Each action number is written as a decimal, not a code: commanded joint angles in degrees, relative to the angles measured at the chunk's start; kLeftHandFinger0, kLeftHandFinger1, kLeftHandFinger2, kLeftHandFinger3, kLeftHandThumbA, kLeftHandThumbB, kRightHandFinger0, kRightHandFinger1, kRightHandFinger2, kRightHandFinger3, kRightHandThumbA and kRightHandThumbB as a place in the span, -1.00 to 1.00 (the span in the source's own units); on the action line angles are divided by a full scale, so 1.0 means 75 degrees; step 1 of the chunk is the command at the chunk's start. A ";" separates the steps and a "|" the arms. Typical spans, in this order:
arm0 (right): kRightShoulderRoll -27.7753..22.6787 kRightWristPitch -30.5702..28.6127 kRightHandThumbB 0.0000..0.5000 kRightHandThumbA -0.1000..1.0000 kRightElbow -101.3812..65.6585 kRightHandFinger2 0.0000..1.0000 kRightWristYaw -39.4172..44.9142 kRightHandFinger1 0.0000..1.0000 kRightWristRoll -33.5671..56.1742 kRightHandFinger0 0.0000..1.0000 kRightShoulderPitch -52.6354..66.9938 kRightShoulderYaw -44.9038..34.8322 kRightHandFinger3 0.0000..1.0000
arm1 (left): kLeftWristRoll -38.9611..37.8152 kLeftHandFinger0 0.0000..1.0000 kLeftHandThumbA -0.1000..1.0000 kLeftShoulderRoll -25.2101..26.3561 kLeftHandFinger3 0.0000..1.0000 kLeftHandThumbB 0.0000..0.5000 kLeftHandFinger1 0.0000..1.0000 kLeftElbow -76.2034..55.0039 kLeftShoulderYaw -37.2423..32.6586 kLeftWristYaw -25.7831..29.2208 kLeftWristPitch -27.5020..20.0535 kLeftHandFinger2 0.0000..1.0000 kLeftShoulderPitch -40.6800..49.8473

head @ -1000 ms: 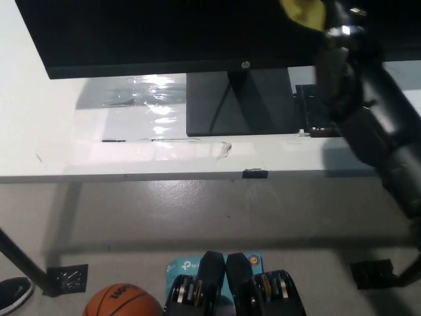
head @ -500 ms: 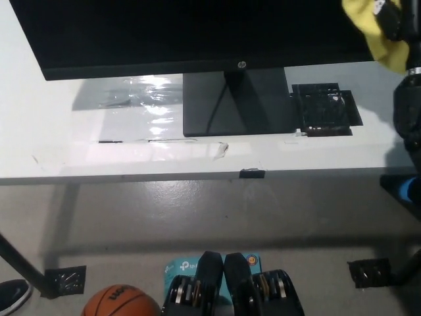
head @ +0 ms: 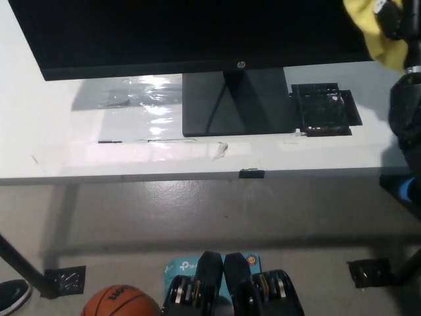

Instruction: The robot uses its right hand to pick up the cloth kept in the middle of the desk and use it to wipe the monitor in the middle of the desk by swiping its screen twice

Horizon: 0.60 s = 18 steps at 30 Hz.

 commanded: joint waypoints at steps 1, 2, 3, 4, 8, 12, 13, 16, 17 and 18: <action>0.0358 0.0314 -0.48 -1.00 -0.0404 -0.88 0.0143 -1.00 -0.0107 -1.00 -0.0826 -0.0081 -0.49 | 0.0099 0.17 0.21 0.0082 -0.96 1.00 -0.02 0.0064 0.0002 0.0150 -0.0315 -1.00 0.0073; 0.0497 0.0398 -0.45 -1.00 -0.0402 -0.87 0.0208 -1.00 -0.0086 -1.00 -0.0903 -0.0085 -0.49 | 0.0096 0.18 0.20 0.0069 -0.97 1.00 -0.01 0.0076 0.0008 0.0147 -0.0299 -1.00 0.0054; 0.0701 0.0497 -0.39 -1.00 -0.0383 -0.84 0.0256 -1.00 -0.0082 -1.00 -0.1026 -0.0067 -0.47 | 0.0091 0.17 0.19 0.0059 -0.98 1.00 -0.01 0.0100 0.0014 0.0137 -0.0288 -1.00 0.0032; 0.0824 0.0553 -0.43 -1.00 -0.0380 -0.82 0.0280 -1.00 -0.0100 -1.00 -0.1094 -0.0038 -0.49 | 0.0077 0.17 0.19 0.0058 -0.98 1.00 -0.01 0.0139 0.0008 0.0116 -0.0313 -1.00 0.0009; 0.1328 0.0737 -0.48 -1.00 -0.0290 -0.79 0.0405 -1.00 -0.0180 -1.00 -0.1311 0.0081 -0.40 | 0.0139 0.16 0.19 0.0042 -1.00 1.00 -0.02 -0.0002 -0.0021 0.0083 -0.0183 -1.00 -0.0012; 0.1838 0.0749 -0.42 -1.00 -0.0024 -0.77 0.0308 -1.00 -0.0328 -1.00 -0.1533 0.0299 -0.36 | 0.0031 0.10 0.20 0.0028 -1.00 1.00 -0.06 0.0259 0.0009 0.0115 -0.0501 -1.00 -0.0081; 0.1996 0.0705 -0.47 -1.00 0.0059 -0.76 0.0351 -1.00 -0.0310 -1.00 -0.1597 0.0370 -0.31 | 0.0093 0.09 0.22 0.0050 -1.00 1.00 -0.08 0.0278 -0.0026 0.0115 -0.0483 -1.00 -0.0096; 0.2142 0.0680 -0.49 -1.00 0.0188 -0.76 0.0310 -1.00 -0.0333 -1.00 -0.1656 0.0438 -0.39 | 0.0088 0.23 0.21 0.0064 -1.00 1.00 0.01 0.0196 -0.0058 0.0001 -0.0357 -1.00 -0.0113; 0.2331 0.0688 -0.36 -1.00 0.0455 -0.80 0.0239 -1.00 -0.0370 -1.00 -0.1822 0.0524 -0.31 | -0.0089 0.40 0.17 0.0049 -1.00 1.00 0.09 0.0139 0.0016 -0.0097 -0.0323 -1.00 -0.0094; 0.2518 0.0661 -0.33 -1.00 0.0663 -0.79 0.0321 -1.00 -0.0315 -1.00 -0.1962 0.0593 -0.26 | -0.0034 0.48 0.18 0.0073 -1.00 1.00 0.16 -0.0042 -0.0013 -0.0137 -0.0169 -1.00 -0.0058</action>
